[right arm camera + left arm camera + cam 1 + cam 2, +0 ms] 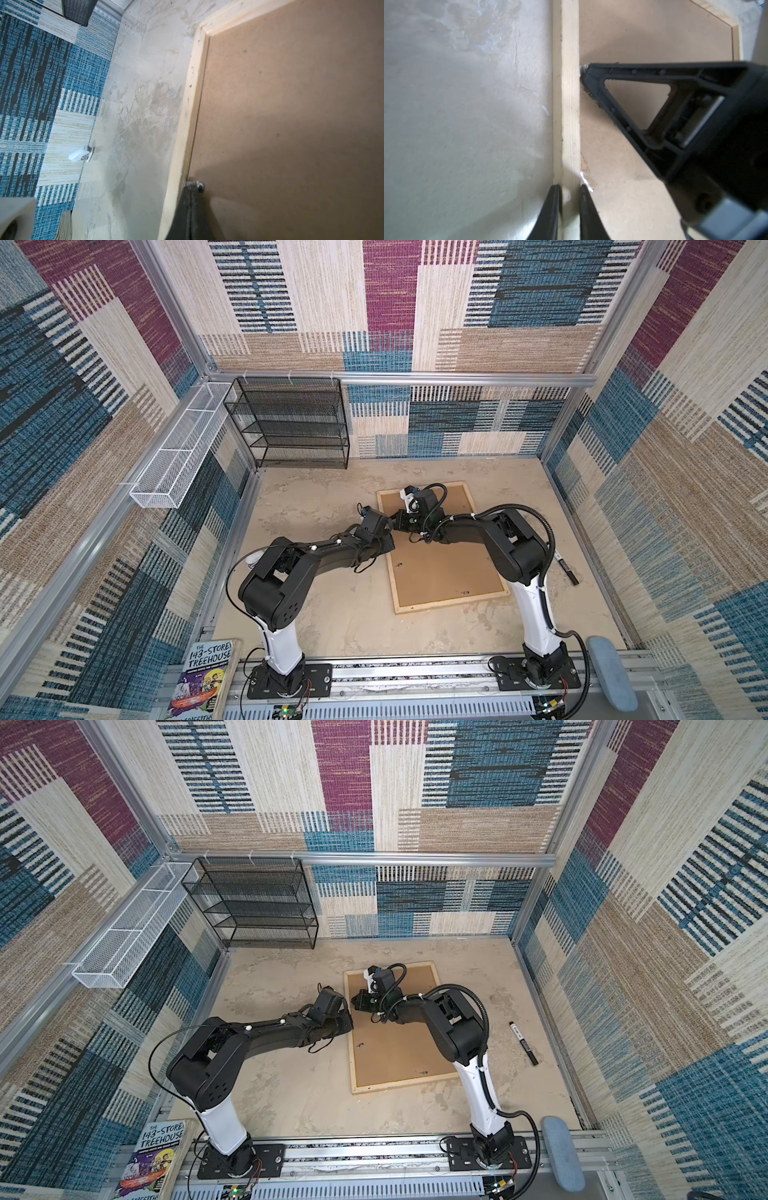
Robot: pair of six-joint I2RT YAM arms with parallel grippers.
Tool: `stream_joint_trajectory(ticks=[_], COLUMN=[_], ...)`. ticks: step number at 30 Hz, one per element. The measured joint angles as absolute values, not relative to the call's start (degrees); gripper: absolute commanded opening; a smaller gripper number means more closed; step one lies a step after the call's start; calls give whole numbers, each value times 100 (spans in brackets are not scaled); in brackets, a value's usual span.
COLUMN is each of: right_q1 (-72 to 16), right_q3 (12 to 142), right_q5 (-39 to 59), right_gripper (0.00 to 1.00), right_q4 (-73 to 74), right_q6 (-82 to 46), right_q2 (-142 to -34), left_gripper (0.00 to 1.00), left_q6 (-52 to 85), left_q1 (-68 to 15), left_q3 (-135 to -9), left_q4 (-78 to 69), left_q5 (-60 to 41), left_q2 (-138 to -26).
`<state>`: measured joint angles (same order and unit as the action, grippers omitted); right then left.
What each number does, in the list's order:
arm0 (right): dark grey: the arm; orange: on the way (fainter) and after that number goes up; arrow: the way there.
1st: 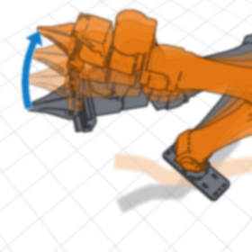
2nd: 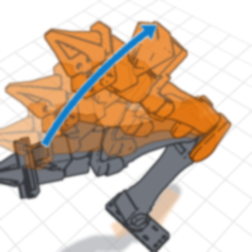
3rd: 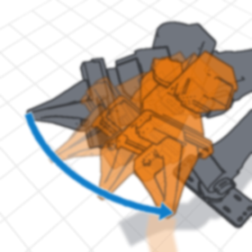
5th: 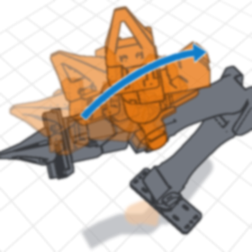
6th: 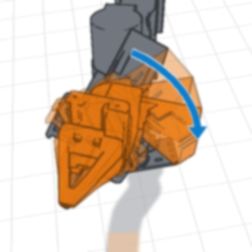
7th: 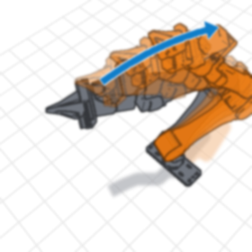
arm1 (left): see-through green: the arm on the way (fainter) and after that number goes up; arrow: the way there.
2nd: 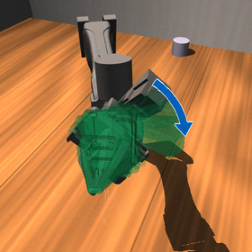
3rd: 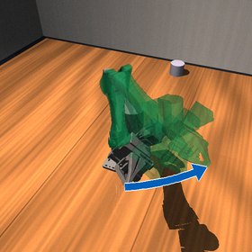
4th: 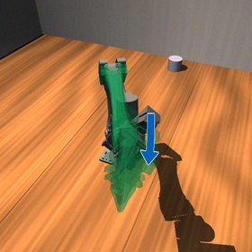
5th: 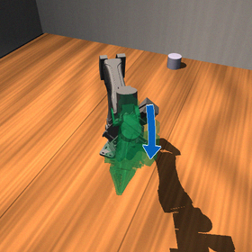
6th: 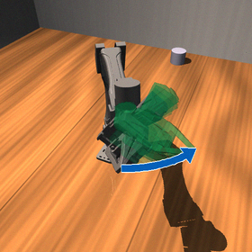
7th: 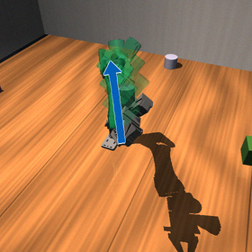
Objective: Put the photo into the frame
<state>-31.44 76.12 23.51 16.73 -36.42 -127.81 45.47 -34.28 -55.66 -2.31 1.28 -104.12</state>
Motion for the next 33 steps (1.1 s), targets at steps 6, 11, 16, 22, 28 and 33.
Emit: stream_joint_trajectory(ticks=[6, 11, 16, 22, 28, 33], right_q1=[-3144, -3153, -3127, -3028, -3039, -3133], right_q3=[7568, 7404, 7074, 6571, 5758, 5140], right_q5=[2340, 2340, 2335, 2300, 2410, 2523], right_gripper=[1, 25, 41, 43, 40, 29], right_q4=[1817, 1706, 1363, 998, 976, 1037], right_q6=[-3682, -3548, -3286, -3061, -2971, -2974], right_q2=[-12776, -12578, -12110, -11535, -10916, -10530], left_gripper=[0, 0, 13, 23, 29, 29], left_q6=[4541, 4456, 4189, 3841, 3562, 3564], left_q1=[-3428, -3356, -3100, -2952, -2954, -2954], left_q3=[-5588, -5610, -5725, -6018, -6051, -5852], left_q4=[-226, -113, 163, 768, 923, 893], left_q5=[128, -10, -384, -449, -510, -626], left_q2=[-10420, -10377, -10372, -10372, -10053, -9751])
